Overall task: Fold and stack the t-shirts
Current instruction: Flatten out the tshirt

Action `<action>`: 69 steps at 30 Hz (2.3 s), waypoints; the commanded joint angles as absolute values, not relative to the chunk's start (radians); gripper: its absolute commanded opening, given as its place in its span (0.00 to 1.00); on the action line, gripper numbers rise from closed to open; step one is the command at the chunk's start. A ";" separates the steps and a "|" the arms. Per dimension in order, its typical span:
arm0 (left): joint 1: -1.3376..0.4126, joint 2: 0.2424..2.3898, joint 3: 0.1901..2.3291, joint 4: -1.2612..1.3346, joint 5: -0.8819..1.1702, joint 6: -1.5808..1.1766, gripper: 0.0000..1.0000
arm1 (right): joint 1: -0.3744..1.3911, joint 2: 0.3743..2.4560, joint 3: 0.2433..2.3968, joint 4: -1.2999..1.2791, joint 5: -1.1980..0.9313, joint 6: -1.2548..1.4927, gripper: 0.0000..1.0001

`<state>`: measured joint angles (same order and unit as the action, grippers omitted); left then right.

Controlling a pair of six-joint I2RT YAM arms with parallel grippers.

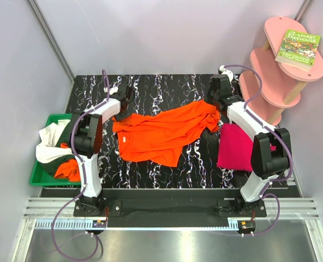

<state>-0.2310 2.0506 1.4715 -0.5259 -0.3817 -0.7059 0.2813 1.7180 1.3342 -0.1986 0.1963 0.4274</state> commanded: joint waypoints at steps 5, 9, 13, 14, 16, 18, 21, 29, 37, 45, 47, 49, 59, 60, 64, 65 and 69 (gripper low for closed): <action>-0.221 2.051 1.460 -0.541 -0.391 -0.715 0.32 | 0.287 1.686 1.333 -0.152 0.199 0.440 0.11; -0.219 2.045 1.457 -0.546 -0.391 -0.719 0.00 | 0.288 1.683 1.330 -0.152 0.202 0.437 0.12; -0.221 1.999 1.441 -0.522 -0.393 -0.721 0.00 | 0.288 1.677 1.327 -0.156 0.244 0.445 0.13; -0.221 1.982 1.433 -0.508 -0.391 -0.718 0.00 | 0.287 1.680 1.328 -0.163 0.256 0.454 0.16; -0.221 1.936 1.425 -0.488 -0.387 -0.707 0.00 | 0.261 1.687 1.327 -0.175 0.250 0.478 0.21; -0.221 1.895 1.430 -0.488 -0.388 -0.700 0.00 | 0.239 1.700 1.325 -0.186 0.239 0.498 0.28; -0.221 1.835 1.436 -0.489 -0.384 -0.690 0.00 | 0.227 1.709 1.330 -0.186 0.219 0.506 0.28; -0.222 1.782 1.448 -0.512 -0.399 -0.686 0.00 | 0.227 1.738 1.341 -0.196 0.169 0.519 0.27; -0.187 1.925 1.511 -0.594 -0.472 -0.703 0.53 | 0.227 1.703 1.327 -0.190 0.175 0.486 0.27; -0.160 2.011 1.554 -0.623 -0.451 -0.729 0.50 | 0.227 1.697 1.316 -0.184 0.176 0.483 0.28; -0.160 2.017 1.549 -0.632 -0.449 -0.733 0.50 | 0.227 1.700 1.318 -0.183 0.175 0.485 0.28; -0.158 2.022 1.545 -0.632 -0.452 -0.736 0.49 | 0.227 1.706 1.319 -0.184 0.173 0.485 0.28; -0.129 2.092 1.540 -0.634 -0.388 -0.741 0.45 | 0.227 1.717 1.319 -0.179 0.175 0.483 0.28; -0.127 2.092 1.540 -0.634 -0.388 -0.742 0.43 | 0.227 1.715 1.318 -0.181 0.176 0.483 0.28; -0.118 2.097 1.548 -0.630 -0.371 -0.738 0.43 | 0.227 1.717 1.318 -0.181 0.179 0.482 0.28; -0.118 2.100 1.551 -0.634 -0.367 -0.736 0.42 | 0.227 1.718 1.321 -0.181 0.179 0.480 0.28; -0.110 2.105 1.554 -0.643 -0.361 -0.735 0.41 | 0.226 1.723 1.330 -0.179 0.175 0.485 0.28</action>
<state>-0.1253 2.0846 1.5196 -0.6350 -0.3786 -0.7326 0.2226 1.7401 1.3174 -0.2066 0.1722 0.4946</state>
